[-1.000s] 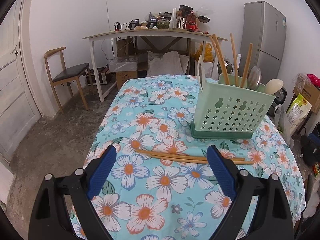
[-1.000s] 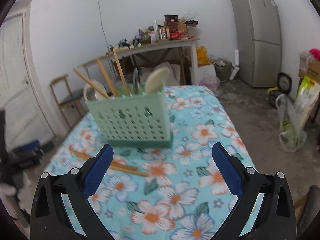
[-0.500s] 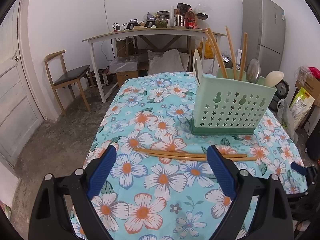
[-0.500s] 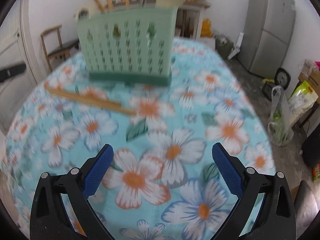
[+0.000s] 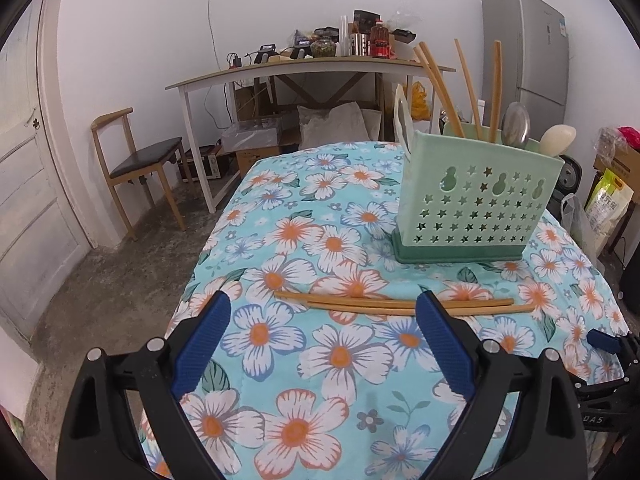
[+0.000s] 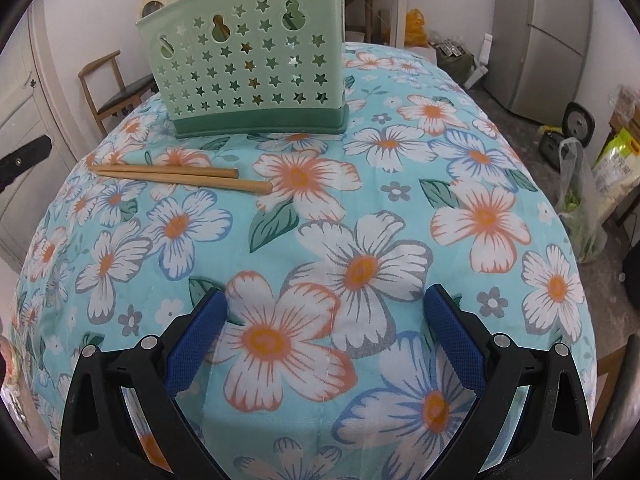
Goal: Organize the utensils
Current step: 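Move both open grippers back toward the remaining chopsticks on the cloth, then grasp one of the remaining wooden chopsticks with the left gripper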
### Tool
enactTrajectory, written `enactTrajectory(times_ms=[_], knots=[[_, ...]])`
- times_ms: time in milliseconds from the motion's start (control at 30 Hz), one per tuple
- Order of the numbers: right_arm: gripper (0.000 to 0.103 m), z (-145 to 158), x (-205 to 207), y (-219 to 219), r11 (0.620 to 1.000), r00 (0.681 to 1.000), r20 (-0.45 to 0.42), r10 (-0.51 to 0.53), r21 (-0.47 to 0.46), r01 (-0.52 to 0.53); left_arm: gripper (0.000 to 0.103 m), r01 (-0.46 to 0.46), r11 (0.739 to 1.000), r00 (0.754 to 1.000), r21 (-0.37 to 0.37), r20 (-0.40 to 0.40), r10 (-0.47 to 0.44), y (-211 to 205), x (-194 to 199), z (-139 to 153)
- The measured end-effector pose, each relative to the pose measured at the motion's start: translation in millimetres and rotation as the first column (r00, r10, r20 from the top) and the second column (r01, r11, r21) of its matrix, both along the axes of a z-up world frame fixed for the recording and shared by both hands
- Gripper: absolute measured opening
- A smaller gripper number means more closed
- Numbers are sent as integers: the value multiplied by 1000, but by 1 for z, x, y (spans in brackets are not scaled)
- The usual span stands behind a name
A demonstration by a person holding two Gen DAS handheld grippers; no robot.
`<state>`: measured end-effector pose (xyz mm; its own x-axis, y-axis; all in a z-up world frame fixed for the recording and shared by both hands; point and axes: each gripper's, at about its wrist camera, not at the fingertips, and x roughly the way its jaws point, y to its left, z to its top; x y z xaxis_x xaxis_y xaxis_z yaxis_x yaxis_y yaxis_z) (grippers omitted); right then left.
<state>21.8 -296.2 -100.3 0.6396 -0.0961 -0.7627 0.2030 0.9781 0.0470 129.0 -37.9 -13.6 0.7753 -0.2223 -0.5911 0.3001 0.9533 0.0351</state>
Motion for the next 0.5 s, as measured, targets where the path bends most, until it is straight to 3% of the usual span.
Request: enactTrajectory(times_ms=[100,233,400,500], knots=[[95,-1,1,0,1000,1000,9,0,11,0,90,16,998,999,-59,-35,-18,4,5,-5],[95,-1,-1,-2,1000,1000,17,0,18,0,74,24,980,986,-196,-159,-56,11,21,-16],[95,-1,-3,-2,1000,1000,26,2,21,-3,54,-64,927,941,-370,-331,-67,24,49,-37],[95,-1,-5,-2,1000,999,32,3,23,-4,47,-118,876,908,-467,-408,-95,29,65,-49]])
